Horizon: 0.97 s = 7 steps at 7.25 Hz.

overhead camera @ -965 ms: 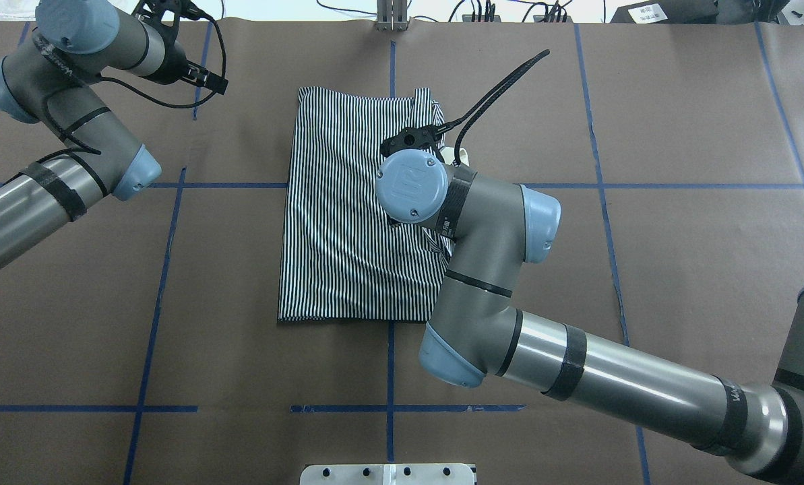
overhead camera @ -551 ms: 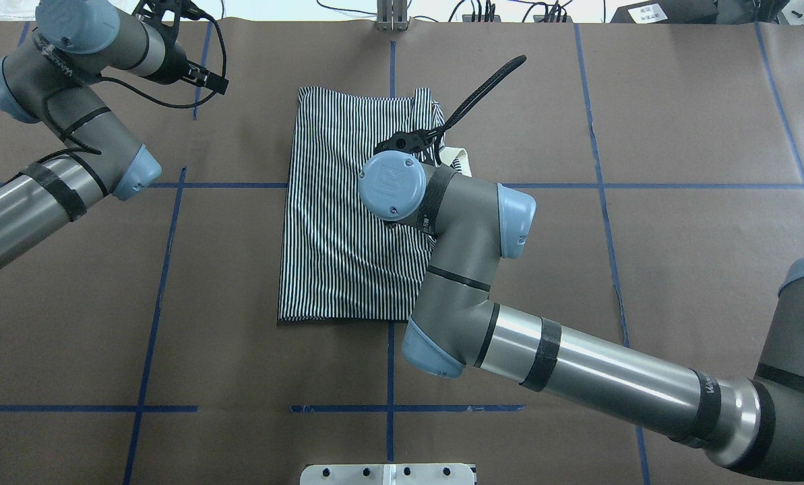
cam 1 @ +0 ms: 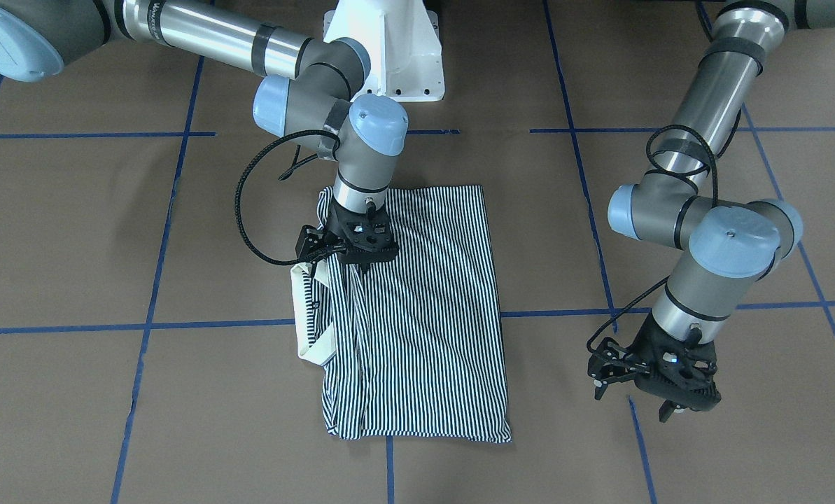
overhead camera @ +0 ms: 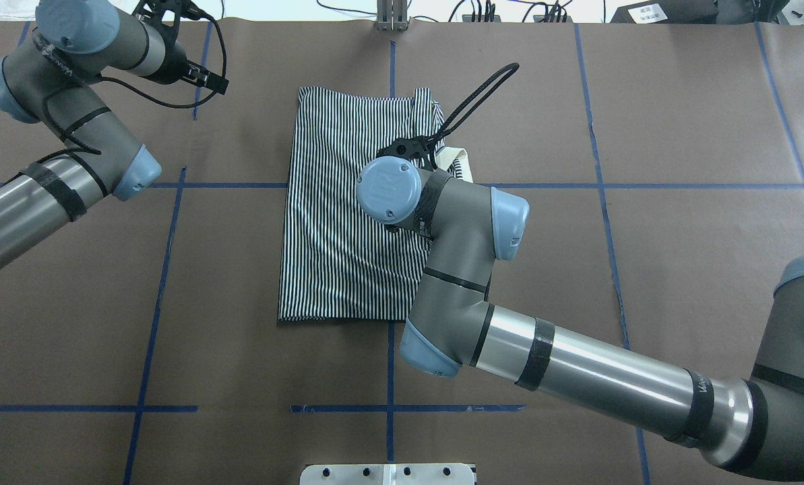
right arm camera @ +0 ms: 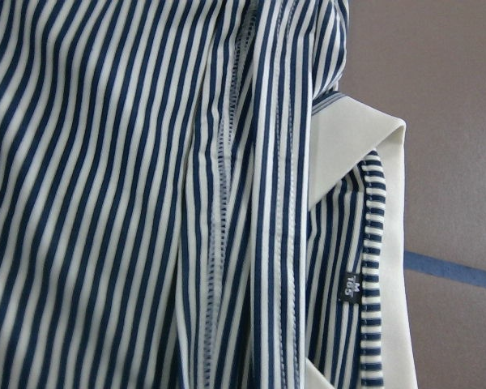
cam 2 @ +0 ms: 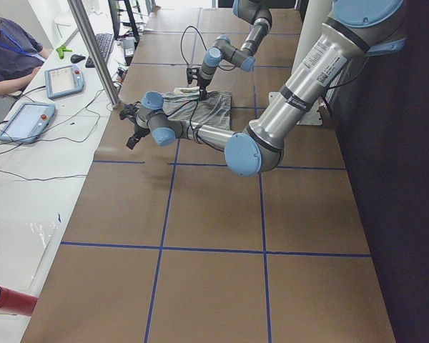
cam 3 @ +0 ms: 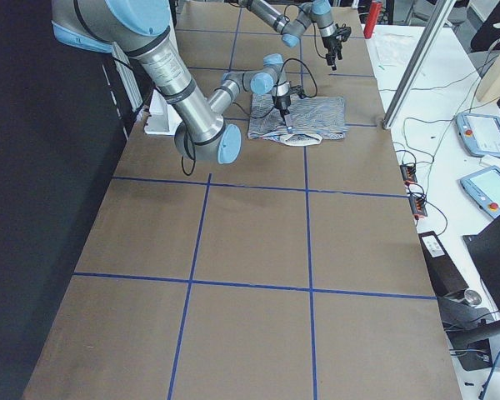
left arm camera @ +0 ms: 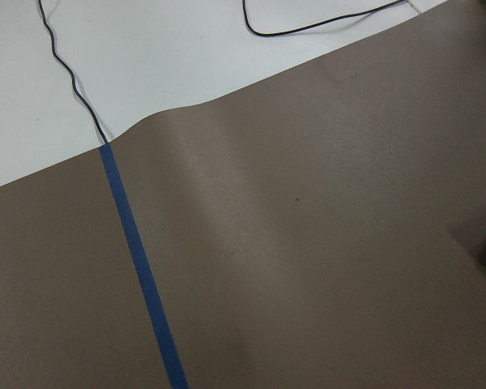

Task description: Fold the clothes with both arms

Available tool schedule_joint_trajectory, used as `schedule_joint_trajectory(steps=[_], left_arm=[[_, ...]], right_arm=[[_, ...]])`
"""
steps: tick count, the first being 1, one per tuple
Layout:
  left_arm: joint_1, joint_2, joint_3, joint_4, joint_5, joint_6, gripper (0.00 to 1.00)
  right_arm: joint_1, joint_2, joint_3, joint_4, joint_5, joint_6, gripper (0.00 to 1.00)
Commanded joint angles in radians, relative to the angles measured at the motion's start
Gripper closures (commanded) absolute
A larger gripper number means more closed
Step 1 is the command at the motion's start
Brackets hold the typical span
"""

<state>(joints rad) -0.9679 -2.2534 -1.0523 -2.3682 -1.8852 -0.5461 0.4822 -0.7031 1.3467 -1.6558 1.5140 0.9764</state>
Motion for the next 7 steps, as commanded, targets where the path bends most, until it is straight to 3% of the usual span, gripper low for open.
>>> schedule_joint_trajectory(steps=[1, 4, 7], left_arm=[[0.0, 0.0, 0.0, 0.001, 0.0, 0.0, 0.0], [0.0, 0.0, 0.002, 0.001, 0.0, 0.0, 0.0], [0.0, -0.002, 0.002, 0.001, 0.0, 0.0, 0.0]], right_arm=[[0.004, -0.007, -0.001, -0.015, 0.0, -0.013, 0.01], [0.047, -0.012, 0.0, -0.061, 0.038, -0.069, 0.01], [0.091, -0.091, 0.034, -0.061, 0.046, -0.116, 0.01]])
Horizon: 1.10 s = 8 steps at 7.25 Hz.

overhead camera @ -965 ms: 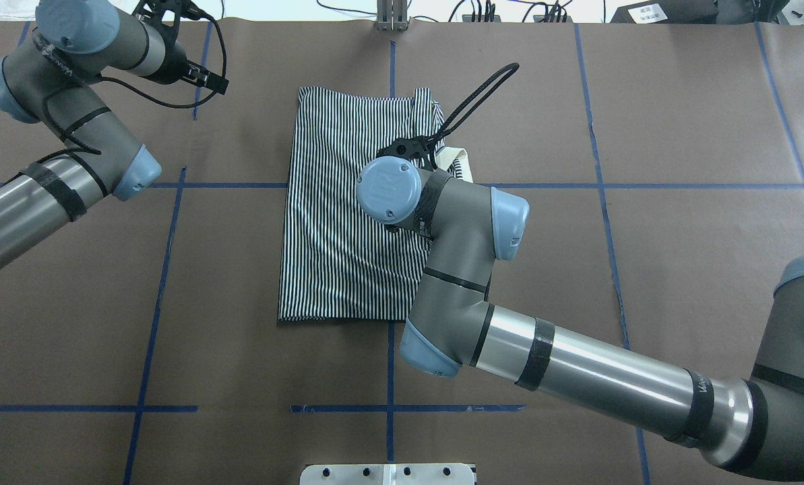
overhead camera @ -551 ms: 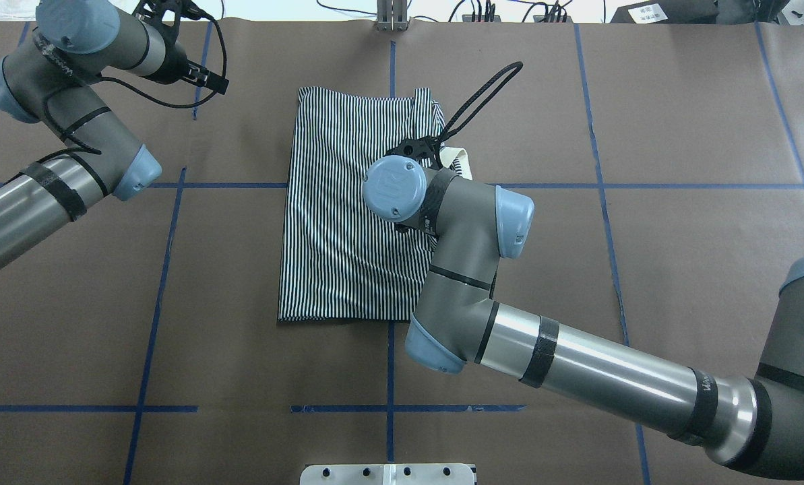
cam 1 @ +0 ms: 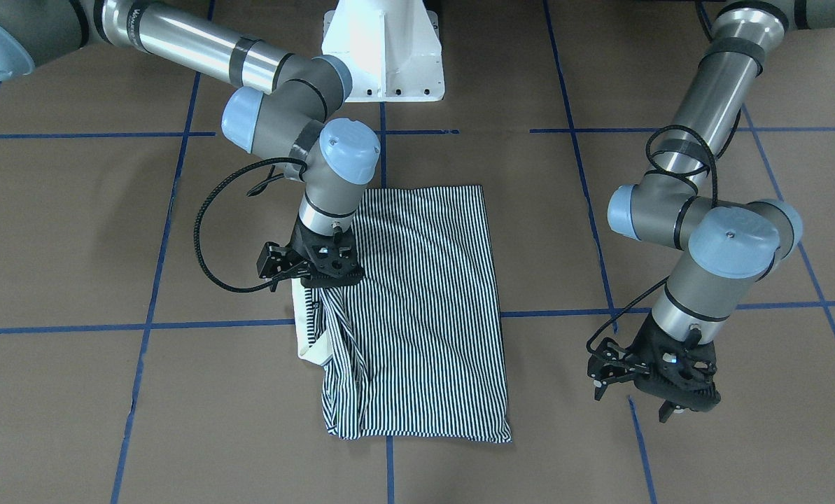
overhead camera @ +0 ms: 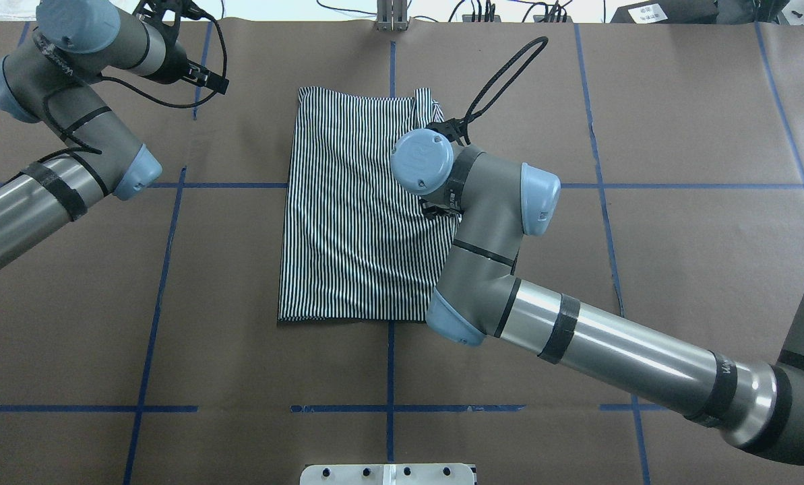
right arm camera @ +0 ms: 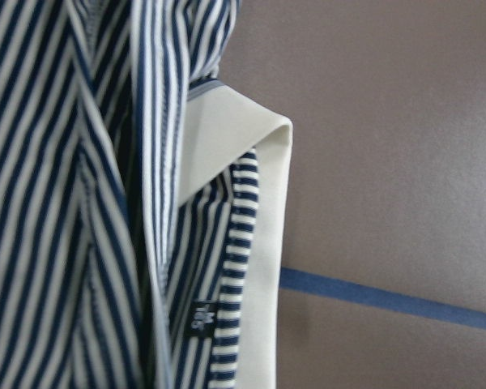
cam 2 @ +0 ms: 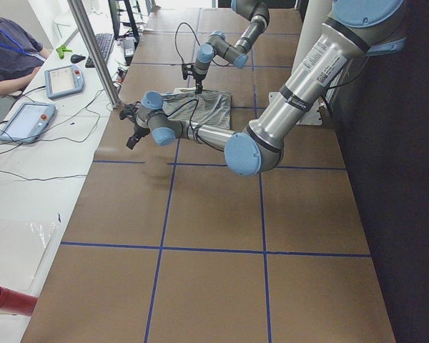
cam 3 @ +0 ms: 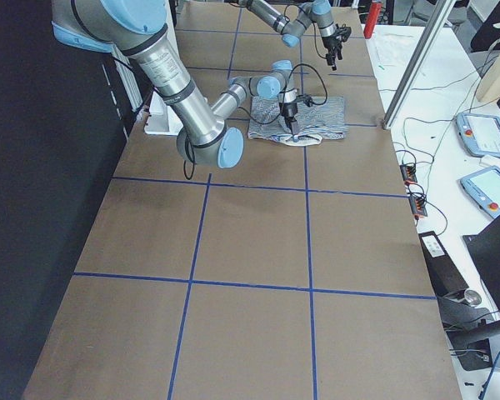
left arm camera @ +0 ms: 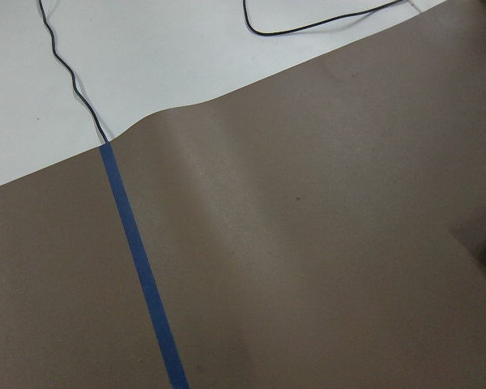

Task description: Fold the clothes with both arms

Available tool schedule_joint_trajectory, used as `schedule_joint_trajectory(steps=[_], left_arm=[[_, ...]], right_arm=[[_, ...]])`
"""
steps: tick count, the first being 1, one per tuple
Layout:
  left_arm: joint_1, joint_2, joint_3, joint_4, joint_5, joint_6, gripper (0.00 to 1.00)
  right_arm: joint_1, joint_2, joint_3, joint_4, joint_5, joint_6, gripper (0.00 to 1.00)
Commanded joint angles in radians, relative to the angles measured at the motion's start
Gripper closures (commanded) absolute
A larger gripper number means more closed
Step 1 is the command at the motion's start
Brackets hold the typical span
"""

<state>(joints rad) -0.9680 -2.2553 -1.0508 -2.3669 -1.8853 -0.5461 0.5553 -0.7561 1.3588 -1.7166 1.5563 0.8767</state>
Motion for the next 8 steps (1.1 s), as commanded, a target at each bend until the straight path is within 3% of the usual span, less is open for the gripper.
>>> schedule_joint_trajectory(steps=[1, 3, 5, 6, 7, 8], left_arm=[[0.0, -0.001, -0.002, 0.0, 0.0, 0.0, 0.0], [0.0, 0.0, 0.0, 0.0, 0.0, 0.0, 0.0], [0.0, 0.0, 0.0, 0.0, 0.0, 0.0, 0.0], [0.002, 0.0, 0.0, 0.0, 0.0, 0.0, 0.0], [0.0, 0.002, 0.0, 0.0, 0.0, 0.0, 0.0], [0.0, 0.002, 0.0, 0.0, 0.0, 0.0, 0.0]], right_arm=[[0.025, -0.057, 0.058, -0.003, 0.005, -0.018, 0.0], [0.029, -0.059, 0.114, 0.005, 0.046, -0.005, 0.0], [0.043, 0.026, 0.096, 0.011, 0.05, 0.055, 0.0], [0.043, 0.087, 0.029, 0.05, 0.051, 0.097, 0.0], [0.043, 0.147, -0.11, 0.155, 0.051, 0.157, 0.0], [0.041, 0.156, -0.157, 0.196, 0.051, 0.16, 0.0]])
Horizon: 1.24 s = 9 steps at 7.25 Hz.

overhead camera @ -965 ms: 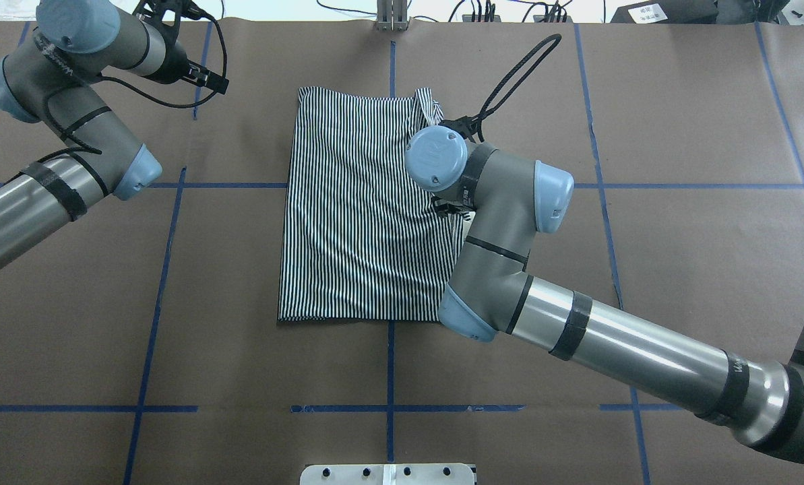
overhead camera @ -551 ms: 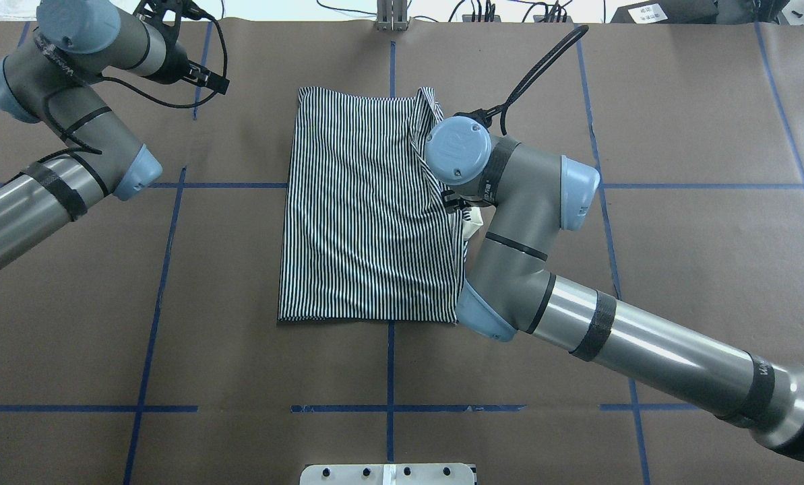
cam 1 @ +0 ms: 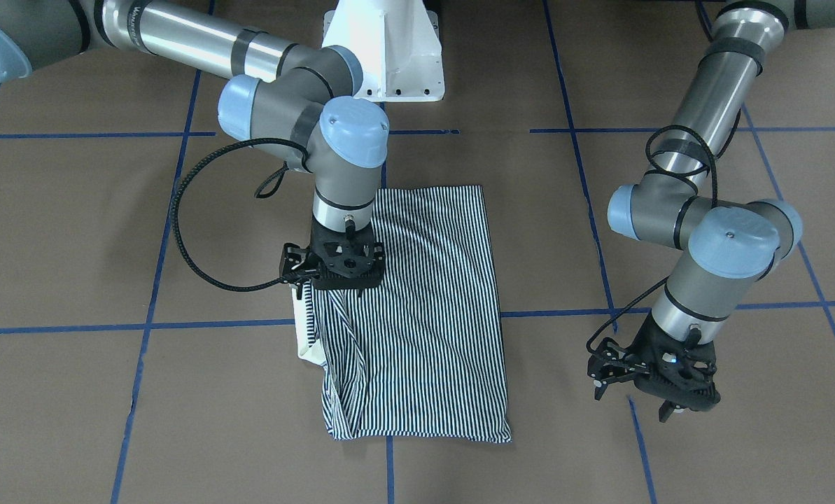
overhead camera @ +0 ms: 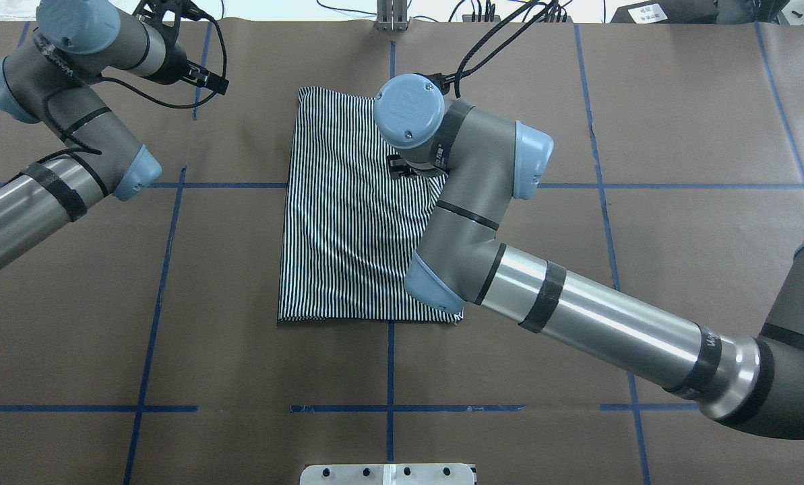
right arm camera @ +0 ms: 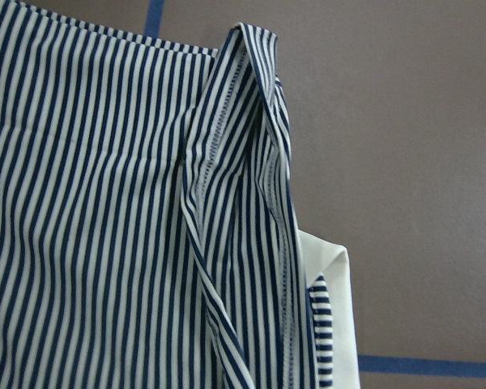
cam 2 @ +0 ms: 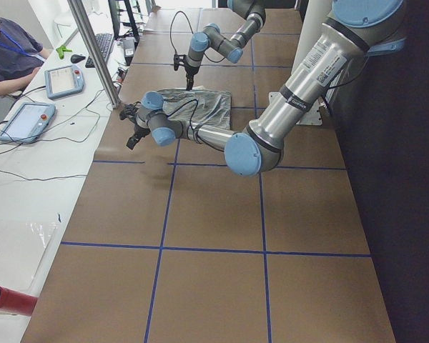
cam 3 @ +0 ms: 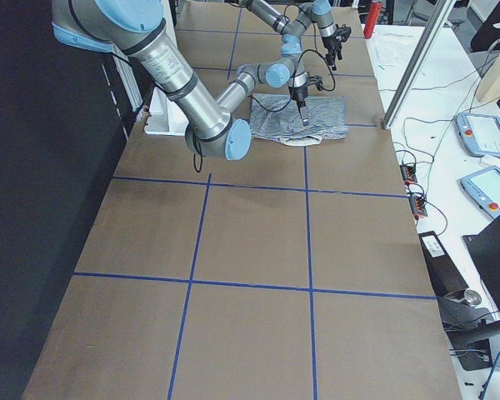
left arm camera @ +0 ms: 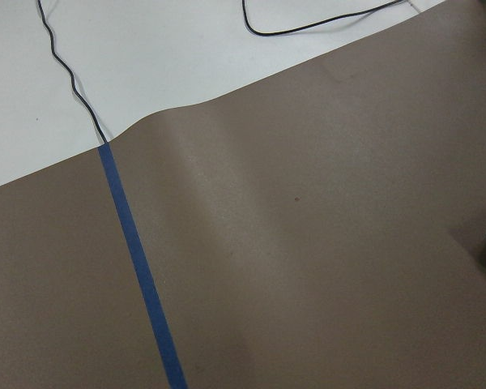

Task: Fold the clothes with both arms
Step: 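Raise the right gripper away from the shirt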

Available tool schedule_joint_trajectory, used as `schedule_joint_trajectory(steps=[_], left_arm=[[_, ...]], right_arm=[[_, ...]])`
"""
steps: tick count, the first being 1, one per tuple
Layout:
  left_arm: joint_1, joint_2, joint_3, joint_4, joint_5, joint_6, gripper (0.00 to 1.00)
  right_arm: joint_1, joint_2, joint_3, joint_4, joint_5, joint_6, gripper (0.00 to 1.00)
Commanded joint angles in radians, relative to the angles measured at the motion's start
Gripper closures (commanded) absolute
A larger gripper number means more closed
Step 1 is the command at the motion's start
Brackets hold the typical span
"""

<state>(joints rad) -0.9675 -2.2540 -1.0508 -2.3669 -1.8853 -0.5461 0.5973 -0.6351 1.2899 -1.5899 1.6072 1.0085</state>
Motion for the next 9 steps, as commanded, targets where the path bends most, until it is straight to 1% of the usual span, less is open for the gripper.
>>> schedule_joint_trajectory(steps=[1, 6, 8, 9], left_arm=[[0.0, 0.001, 0.0, -0.002, 0.0, 0.0, 0.0], [0.0, 0.002, -0.001, -0.002, 0.0, 0.0, 0.0], [0.0, 0.001, -0.001, -0.002, 0.0, 0.0, 0.0], [0.001, -0.001, -0.001, -0.002, 0.0, 0.0, 0.0]], right_arm=[[-0.002, 0.034, -0.109, 0.068, 0.0, 0.027, 0.0], [0.004, 0.029, -0.167, 0.056, -0.004, -0.051, 0.0], [0.053, 0.014, -0.169, -0.01, -0.003, -0.166, 0.0], [0.073, -0.026, -0.166, -0.028, -0.001, -0.209, 0.0]])
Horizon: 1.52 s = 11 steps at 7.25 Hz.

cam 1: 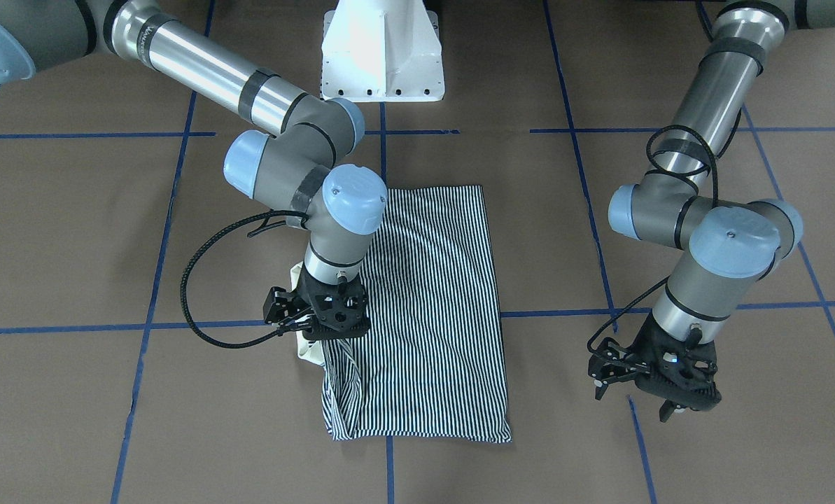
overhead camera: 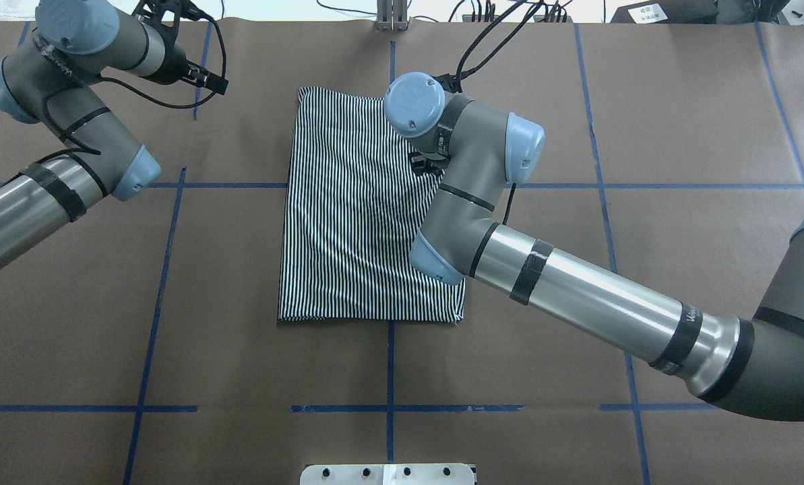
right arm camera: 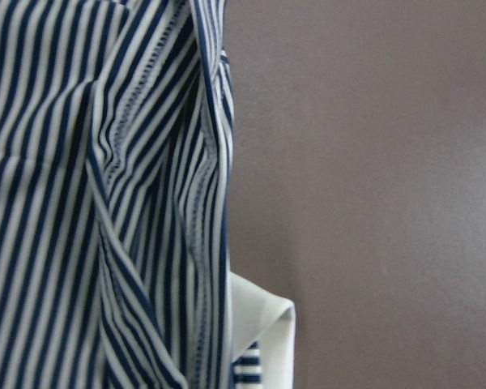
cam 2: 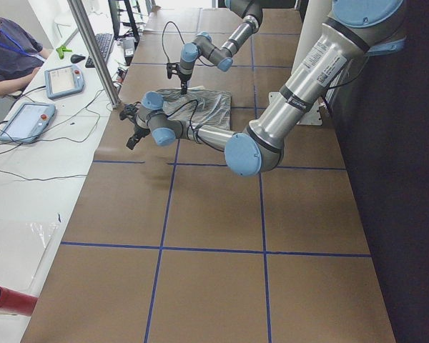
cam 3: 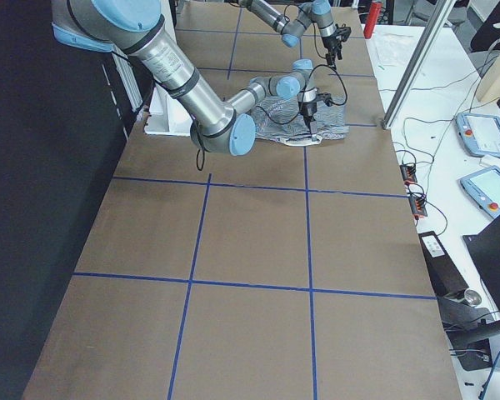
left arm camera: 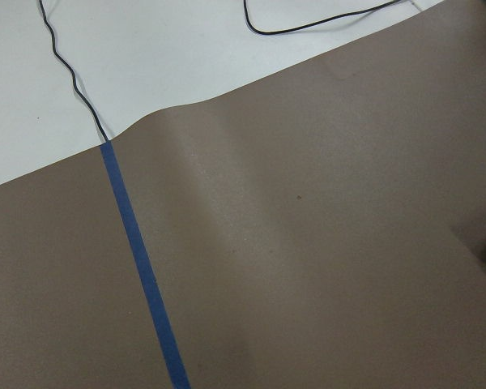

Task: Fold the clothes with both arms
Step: 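Raise the right gripper away from the shirt, then lower both grippers beside the shirt edges nearest the robot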

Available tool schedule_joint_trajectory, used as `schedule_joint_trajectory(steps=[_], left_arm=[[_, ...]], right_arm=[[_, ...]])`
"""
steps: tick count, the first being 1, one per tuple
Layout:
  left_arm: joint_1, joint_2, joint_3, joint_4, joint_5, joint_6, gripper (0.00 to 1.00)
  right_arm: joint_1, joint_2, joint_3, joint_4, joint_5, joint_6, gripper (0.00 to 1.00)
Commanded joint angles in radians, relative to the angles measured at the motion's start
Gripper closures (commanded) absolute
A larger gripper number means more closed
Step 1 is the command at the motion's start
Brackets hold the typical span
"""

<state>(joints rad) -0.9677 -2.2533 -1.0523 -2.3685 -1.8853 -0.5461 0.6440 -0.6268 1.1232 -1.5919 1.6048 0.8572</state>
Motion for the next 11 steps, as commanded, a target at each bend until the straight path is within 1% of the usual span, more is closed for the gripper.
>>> schedule_joint_trajectory(steps=[1, 2, 3, 4, 5, 6, 8, 9, 10, 11], left_arm=[[0.001, -0.002, 0.0, 0.0, 0.0, 0.0, 0.0], [0.001, -0.003, -0.002, 0.0, 0.0, -0.002, 0.0], [0.001, -0.005, -0.035, 0.008, -0.005, -0.018, 0.0], [0.009, 0.0, -0.085, 0.014, -0.087, -0.1, 0.0], [0.017, 0.032, -0.153, 0.012, -0.131, -0.203, 0.0], [0.059, 0.07, -0.263, 0.014, -0.13, -0.307, 0.0], [0.173, 0.212, -0.506, 0.011, -0.112, -0.516, 0.0], [0.246, 0.297, -0.643, 0.011, -0.066, -0.628, 0.0], [0.327, 0.36, -0.754, 0.011, -0.001, -0.746, 0.0], [0.395, 0.401, -0.815, 0.011, 0.059, -0.844, 0.0]], right_arm=[[0.061, -0.045, 0.009, -0.074, 0.003, -0.11, 0.0], [0.091, -0.053, 0.038, -0.097, 0.024, -0.154, 0.0], [0.111, -0.091, 0.135, -0.088, 0.073, -0.155, 0.0], [0.121, -0.15, 0.294, -0.088, 0.146, -0.139, 0.0], [0.125, -0.221, 0.455, -0.088, 0.227, -0.065, 0.0], [0.118, -0.279, 0.581, -0.086, 0.263, 0.065, 0.0], [0.048, -0.405, 0.841, -0.085, 0.262, 0.321, 0.0], [-0.011, -0.448, 0.939, -0.062, 0.245, 0.499, 0.0], [-0.086, -0.49, 0.957, 0.108, 0.15, 0.684, 0.0], [-0.177, -0.549, 0.957, 0.25, 0.021, 0.792, 0.01]])
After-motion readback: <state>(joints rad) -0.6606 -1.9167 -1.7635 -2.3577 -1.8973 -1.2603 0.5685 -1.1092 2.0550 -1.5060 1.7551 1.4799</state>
